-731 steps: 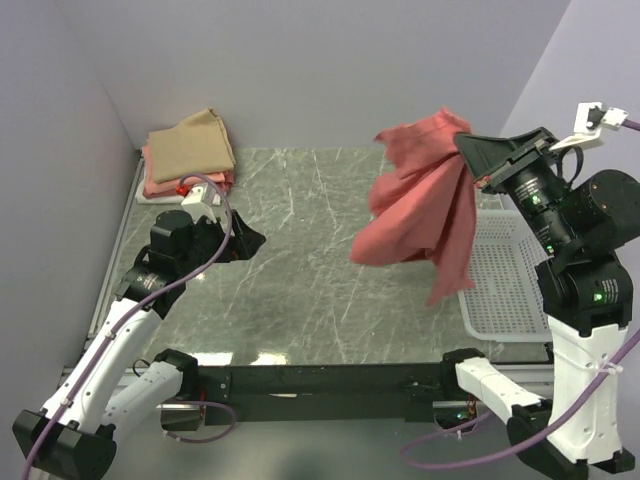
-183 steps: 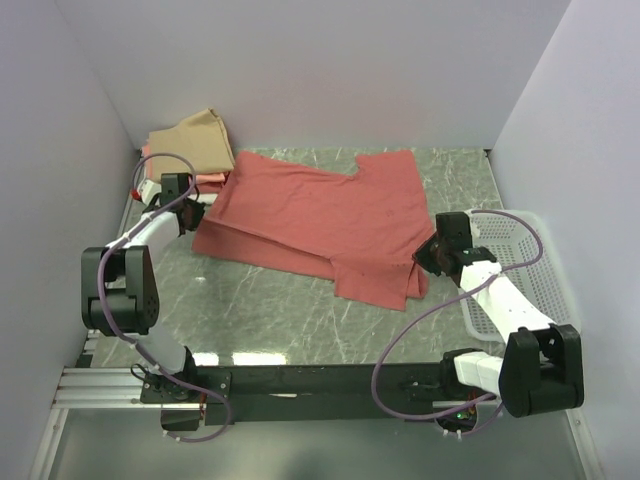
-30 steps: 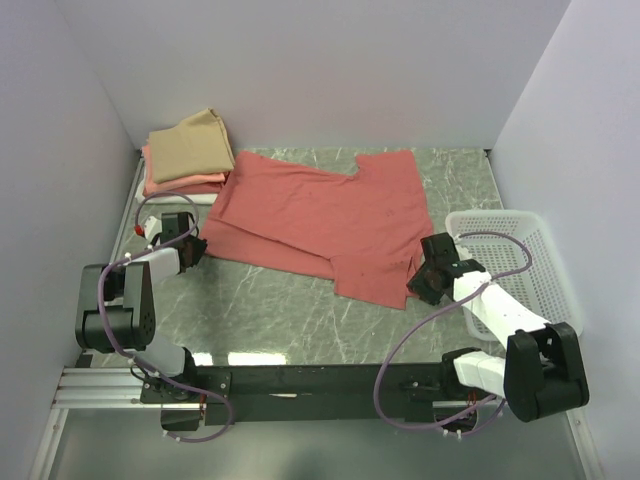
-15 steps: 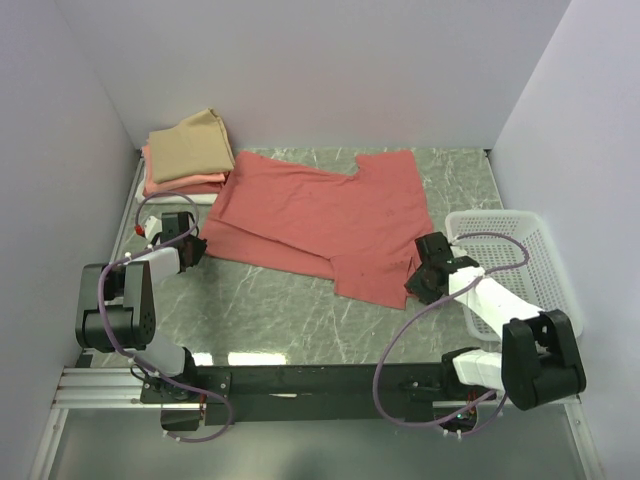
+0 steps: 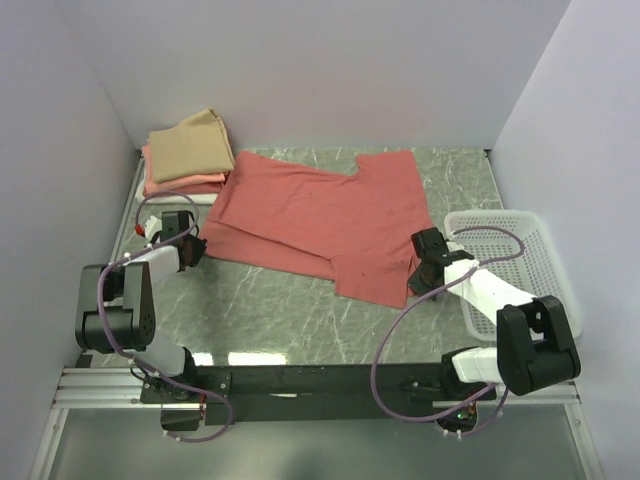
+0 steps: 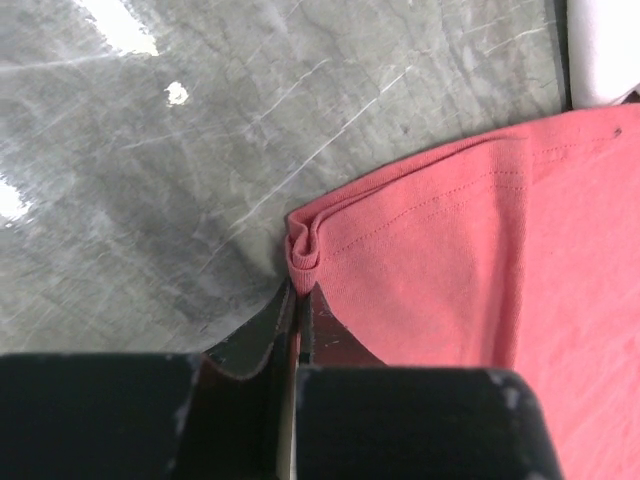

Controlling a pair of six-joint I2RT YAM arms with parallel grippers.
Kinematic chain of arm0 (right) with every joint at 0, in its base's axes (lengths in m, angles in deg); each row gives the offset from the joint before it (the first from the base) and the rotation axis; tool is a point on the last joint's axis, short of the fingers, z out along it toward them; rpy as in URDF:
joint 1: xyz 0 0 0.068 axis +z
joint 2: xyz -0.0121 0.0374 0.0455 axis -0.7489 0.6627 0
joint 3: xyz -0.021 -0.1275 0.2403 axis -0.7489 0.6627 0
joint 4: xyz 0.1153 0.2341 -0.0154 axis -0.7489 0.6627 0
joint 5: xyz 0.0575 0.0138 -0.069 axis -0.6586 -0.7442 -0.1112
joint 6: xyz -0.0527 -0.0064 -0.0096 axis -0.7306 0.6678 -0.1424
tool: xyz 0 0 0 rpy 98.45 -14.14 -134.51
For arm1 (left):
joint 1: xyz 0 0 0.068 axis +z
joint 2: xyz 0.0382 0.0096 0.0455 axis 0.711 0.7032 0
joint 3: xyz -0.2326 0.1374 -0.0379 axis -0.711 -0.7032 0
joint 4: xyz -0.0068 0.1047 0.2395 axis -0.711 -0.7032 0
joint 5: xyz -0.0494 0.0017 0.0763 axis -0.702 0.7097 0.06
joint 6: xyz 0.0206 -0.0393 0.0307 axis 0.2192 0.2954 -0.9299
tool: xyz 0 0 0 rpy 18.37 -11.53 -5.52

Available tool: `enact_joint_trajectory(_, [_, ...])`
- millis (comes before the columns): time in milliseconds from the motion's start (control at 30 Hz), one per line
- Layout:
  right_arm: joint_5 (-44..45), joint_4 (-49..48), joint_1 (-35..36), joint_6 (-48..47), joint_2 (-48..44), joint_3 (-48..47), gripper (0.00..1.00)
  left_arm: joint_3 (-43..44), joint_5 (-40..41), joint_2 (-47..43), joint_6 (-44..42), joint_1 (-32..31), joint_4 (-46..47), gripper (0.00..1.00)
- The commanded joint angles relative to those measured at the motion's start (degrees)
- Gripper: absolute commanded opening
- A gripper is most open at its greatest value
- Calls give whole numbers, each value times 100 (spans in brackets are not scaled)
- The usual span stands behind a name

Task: Fold and stack the t-shirts
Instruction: Fold the tshirt

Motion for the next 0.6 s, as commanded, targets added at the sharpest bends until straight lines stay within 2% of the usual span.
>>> enact_joint_trajectory(0, [81, 109, 29, -252, -283, -308, 0, 281, 179, -342, 15, 21, -469, 1])
enact_joint_trajectory(233, [-78, 988, 37, -648, -1478, -633, 0, 45, 716, -1554, 33, 205, -1567, 1])
enact_joint_trajectory(567, [-508, 1700, 37, -780, -2454, -396, 0, -817, 1076, -3523, 340, 486, -2903, 1])
